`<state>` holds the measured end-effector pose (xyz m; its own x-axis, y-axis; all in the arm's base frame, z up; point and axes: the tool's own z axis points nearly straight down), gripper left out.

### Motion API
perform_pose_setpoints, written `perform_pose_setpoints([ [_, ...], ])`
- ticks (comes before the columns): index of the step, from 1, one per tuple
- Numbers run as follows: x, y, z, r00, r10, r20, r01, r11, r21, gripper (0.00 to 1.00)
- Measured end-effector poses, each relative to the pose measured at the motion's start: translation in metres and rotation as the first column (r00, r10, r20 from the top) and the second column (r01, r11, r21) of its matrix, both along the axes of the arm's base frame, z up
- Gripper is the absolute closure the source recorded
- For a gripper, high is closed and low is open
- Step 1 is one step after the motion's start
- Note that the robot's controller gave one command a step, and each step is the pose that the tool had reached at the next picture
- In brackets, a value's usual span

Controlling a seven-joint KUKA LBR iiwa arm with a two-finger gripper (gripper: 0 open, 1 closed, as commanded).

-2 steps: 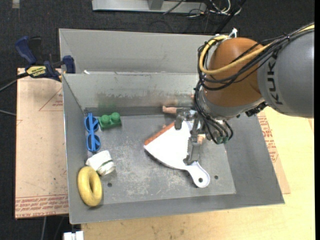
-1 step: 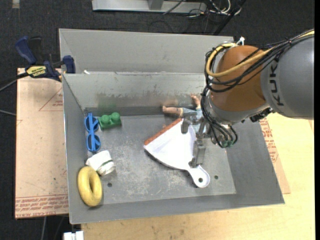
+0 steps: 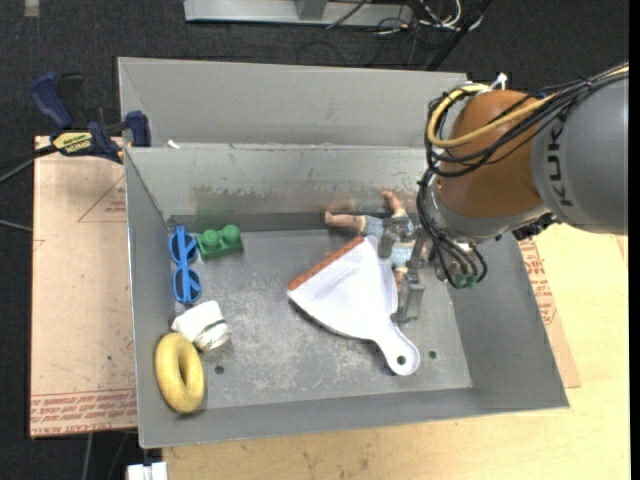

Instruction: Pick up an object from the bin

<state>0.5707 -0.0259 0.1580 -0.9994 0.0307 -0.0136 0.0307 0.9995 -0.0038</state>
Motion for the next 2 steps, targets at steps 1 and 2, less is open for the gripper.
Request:
perform_pose_setpoints([
  [1,-0.014,0.043,-0.062,0.985,0.17,-0.008,-0.17,0.985,0.008,0.0],
  [2,-0.016,0.035,-0.084,0.992,0.124,-0.012,-0.124,0.992,0.009,0.0],
])
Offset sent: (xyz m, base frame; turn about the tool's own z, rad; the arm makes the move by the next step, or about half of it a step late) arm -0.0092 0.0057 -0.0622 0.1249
